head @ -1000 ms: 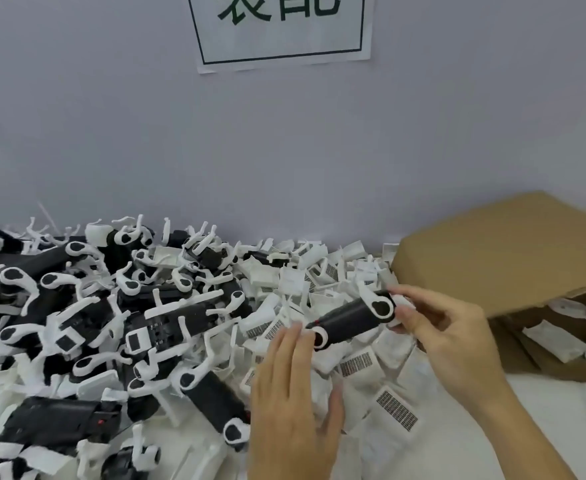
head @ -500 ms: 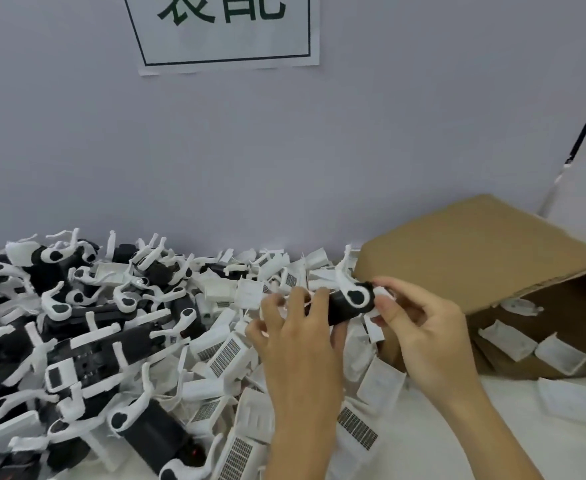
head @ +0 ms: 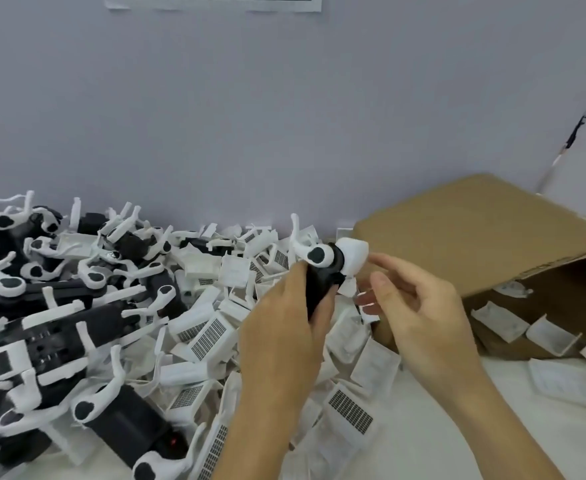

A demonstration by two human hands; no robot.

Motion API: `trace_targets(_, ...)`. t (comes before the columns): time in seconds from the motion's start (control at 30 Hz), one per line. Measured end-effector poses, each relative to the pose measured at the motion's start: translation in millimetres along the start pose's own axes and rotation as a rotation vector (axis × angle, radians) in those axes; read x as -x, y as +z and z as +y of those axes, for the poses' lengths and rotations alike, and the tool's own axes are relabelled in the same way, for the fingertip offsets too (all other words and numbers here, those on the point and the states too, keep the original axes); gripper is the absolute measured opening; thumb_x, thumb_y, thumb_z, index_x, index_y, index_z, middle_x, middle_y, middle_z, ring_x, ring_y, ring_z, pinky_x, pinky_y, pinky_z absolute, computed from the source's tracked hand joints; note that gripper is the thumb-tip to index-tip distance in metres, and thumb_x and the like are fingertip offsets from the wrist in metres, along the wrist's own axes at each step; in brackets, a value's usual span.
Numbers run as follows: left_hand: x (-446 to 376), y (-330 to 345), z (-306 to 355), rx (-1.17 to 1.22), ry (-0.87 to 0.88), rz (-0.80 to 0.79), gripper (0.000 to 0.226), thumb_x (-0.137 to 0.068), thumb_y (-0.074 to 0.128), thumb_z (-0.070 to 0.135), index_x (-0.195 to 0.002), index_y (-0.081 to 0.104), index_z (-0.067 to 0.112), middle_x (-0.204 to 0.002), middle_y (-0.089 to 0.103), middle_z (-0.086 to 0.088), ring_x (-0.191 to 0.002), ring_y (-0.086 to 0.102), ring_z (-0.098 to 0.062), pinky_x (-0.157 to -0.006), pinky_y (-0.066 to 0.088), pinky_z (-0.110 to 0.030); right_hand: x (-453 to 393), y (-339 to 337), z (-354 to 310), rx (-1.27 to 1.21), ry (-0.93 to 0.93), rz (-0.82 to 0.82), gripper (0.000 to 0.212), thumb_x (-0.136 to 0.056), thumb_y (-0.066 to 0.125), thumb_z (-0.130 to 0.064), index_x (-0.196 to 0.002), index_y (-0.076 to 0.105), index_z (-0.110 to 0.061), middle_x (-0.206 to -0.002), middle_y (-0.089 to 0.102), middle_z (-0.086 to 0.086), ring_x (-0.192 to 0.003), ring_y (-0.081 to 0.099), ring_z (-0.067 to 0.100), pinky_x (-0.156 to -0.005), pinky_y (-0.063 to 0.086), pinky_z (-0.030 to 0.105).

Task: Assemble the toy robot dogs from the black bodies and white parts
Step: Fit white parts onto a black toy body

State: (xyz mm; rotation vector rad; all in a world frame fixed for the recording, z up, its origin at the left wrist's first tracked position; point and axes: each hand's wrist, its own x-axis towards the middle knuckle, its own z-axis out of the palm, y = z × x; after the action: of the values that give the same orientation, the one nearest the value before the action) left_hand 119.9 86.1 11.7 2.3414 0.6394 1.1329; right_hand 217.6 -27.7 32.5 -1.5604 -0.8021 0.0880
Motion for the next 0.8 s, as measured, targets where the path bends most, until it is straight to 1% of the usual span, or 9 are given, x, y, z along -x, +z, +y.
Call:
trace_targets(0.13, -1.1, 3.7, -4.7, 0.204, -0.101, 0.004, 0.023, -0.094, 0.053, 0.049, -0.099, 0.057, 0.026, -0.066, 0.058, 0.013, -0.06, 0.055, -0.009, -0.053, 0.042, -0.03, 9.6, -15.5, 7.0, 0.53, 0.07, 0.005, 0.018, -0.092, 0.061, -0.019, -0.078, 0.069, -0.026, -0.07, 0.071, -0.007, -0.068, 0.067, 0.009, -0.064, 0.052, 0.023)
trace_targets(0.2, -2.7, 2.9, -4.2, 0.279, -0.131, 0.023, 0.017, -0.094, 0.059, 0.047, -0.095, 0.058, 0.03, -0.064, 0.061, 0.011, -0.061, 0.059, -0.009, -0.053, 0.046, -0.025, 23.8, -20.9, 18.3, 0.825, 0.132, 0.02, 0.034, -0.092, 0.059, -0.024, -0.06, 0.053, -0.015, -0.059, 0.057, 0.002, -0.061, 0.053, 0.027, -0.057, 0.044, 0.038)
trace_targets(0.27, -4.7, 0.7, -1.3, 0.353, -0.161, 0.041, 0.012, -0.093, 0.063, 0.043, -0.09, 0.059, 0.032, -0.063, 0.064, 0.007, -0.06, 0.061, -0.009, -0.054, 0.049, -0.026, 37.7, -20.8, 27.1, 0.945, 0.276, 0.043, 0.043, -0.095, 0.058, -0.036, -0.059, 0.046, -0.015, -0.063, 0.051, 0.005, -0.064, 0.047, 0.029, -0.056, 0.037, 0.036)
trace_targets(0.33, -6.4, -0.7, 4.3, 0.418, -0.199, 0.028, 0.009, -0.093, 0.066, 0.039, -0.089, 0.06, 0.034, -0.067, 0.068, 0.005, -0.059, 0.065, -0.012, -0.056, 0.054, -0.03, 44.2, -19.6, 35.2, 0.966, 0.438, -0.018, 0.045, -0.096, 0.054, -0.049, -0.065, 0.044, -0.017, -0.072, 0.05, 0.003, -0.072, 0.049, 0.026, -0.059, 0.036, 0.034)
trace_targets(0.43, -8.1, -1.6, 18.3, 0.55, -0.294, -0.022, 0.008, -0.093, 0.067, 0.035, -0.086, 0.065, 0.032, -0.073, 0.071, 0.003, -0.065, 0.069, -0.02, -0.062, 0.061, -0.043, 40.0, -17.9, 44.9, 0.922, 0.542, -0.139, 0.047, -0.094, 0.054, -0.057, -0.069, 0.046, -0.018, -0.079, 0.053, 0.002, -0.079, 0.052, 0.025, -0.061, 0.038, 0.033)
trace_targets(0.5, -7.1, 1.3, 26.7, 0.649, -0.379, -0.06, 0.011, -0.093, 0.067, 0.034, -0.086, 0.069, 0.026, -0.075, 0.073, -0.001, -0.068, 0.071, -0.022, -0.062, 0.062, -0.042, 35.3, -18.0, 50.4, 0.88, 0.548, -0.137, 0.043, -0.094, 0.057, -0.052, -0.069, 0.051, -0.017, -0.078, 0.053, 0.001, -0.078, 0.053, 0.024, -0.058, 0.038, 0.031)
trace_targets(0.6, 2.2, 9.1, 31.5, 0.81, -0.523, -0.096, 0.013, -0.095, 0.066, 0.032, -0.089, 0.073, 0.023, -0.076, 0.076, 0.001, -0.066, 0.073, -0.012, -0.052, 0.056, -0.022, 32.4, -20.5, 55.3, 0.774, 0.529, -0.113, 0.041, -0.095, 0.059, -0.033, -0.06, 0.045, -0.016, -0.07, 0.053, 0.005, -0.068, 0.053, 0.022, -0.049, 0.032, 0.026)
trace_targets(0.67, 12.0, 13.8, 28.0, 0.884, -0.618, -0.101, 0.015, -0.096, 0.065, 0.034, -0.092, 0.075, 0.024, -0.08, 0.078, 0.005, -0.07, 0.074, -0.007, -0.051, 0.053, -0.017, 32.7, -23.8, 53.5, 0.682, 0.501, -0.098, 0.039, -0.093, 0.058, -0.025, -0.058, 0.045, -0.014, -0.065, 0.057, 0.008, -0.065, 0.057, 0.024, -0.05, 0.04, 0.03)
trace_targets(0.8, 15.5, 23.3, 13.1, 0.931, -0.709, -0.142, 0.02, -0.096, 0.063, 0.039, -0.097, 0.074, 0.023, -0.089, 0.079, 0.0, -0.075, 0.075, -0.012, -0.062, 0.063, -0.037, 31.6, -33.9, 42.9, 0.545, 0.403, -0.183, 0.025, -0.09, 0.059, -0.022, -0.067, 0.059, -0.013, -0.06, 0.064, 0.009, -0.059, 0.067, 0.023, -0.056, 0.051, 0.039)
